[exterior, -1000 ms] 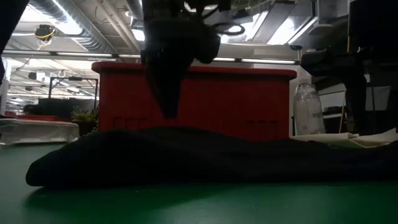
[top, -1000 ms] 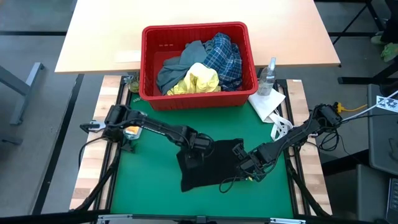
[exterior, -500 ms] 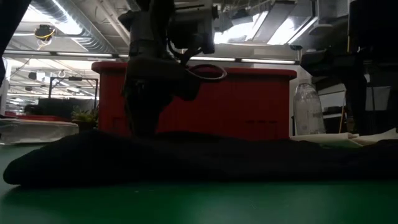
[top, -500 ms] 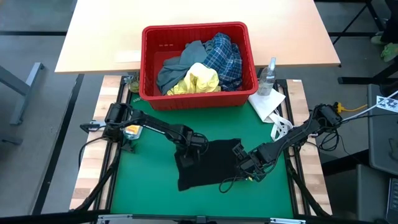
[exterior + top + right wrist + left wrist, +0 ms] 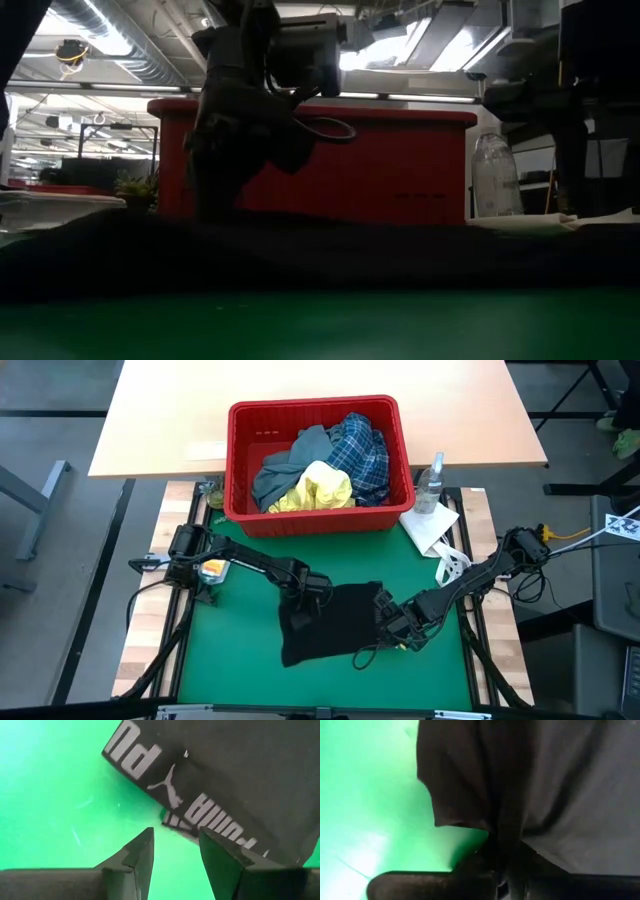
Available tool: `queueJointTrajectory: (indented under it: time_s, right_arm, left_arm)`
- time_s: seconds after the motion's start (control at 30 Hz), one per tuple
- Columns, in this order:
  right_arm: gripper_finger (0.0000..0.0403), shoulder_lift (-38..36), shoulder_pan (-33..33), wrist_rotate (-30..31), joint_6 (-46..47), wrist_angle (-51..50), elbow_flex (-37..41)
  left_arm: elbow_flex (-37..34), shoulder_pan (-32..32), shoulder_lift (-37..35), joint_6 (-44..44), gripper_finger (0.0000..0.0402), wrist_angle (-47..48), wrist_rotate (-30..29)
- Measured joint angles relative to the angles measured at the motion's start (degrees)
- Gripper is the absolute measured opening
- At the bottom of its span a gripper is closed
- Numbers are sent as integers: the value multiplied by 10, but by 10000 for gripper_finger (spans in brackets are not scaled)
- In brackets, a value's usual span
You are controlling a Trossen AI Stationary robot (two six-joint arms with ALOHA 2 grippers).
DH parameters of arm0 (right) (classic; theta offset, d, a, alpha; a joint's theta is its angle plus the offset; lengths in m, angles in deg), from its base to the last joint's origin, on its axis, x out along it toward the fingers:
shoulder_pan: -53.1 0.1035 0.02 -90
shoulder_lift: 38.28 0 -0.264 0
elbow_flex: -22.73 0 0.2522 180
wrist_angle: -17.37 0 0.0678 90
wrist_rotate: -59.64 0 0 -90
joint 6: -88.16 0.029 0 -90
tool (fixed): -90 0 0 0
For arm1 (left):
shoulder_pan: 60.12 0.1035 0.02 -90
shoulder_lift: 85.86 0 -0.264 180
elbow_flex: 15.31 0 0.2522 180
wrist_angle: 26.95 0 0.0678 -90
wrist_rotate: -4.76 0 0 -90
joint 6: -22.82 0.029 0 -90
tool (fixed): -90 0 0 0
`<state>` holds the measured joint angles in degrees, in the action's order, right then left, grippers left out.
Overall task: Fold Laundry from Bin
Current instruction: Fold the black underwear shorts
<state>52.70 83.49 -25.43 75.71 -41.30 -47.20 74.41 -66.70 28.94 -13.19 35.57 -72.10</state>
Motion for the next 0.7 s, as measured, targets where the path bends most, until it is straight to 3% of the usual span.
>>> queueJointTrajectory:
  time_s: [0.43, 0.7]
  right_arm:
    - [156, -1, 0, 0, 0, -18, 0]
    - [156, -1, 0, 0, -16, -17, 0]
  left_arm:
    - [2, 5, -74, -58, 6, -11, 91]
    - [3, 9, -76, -120, 7, -141, 145]
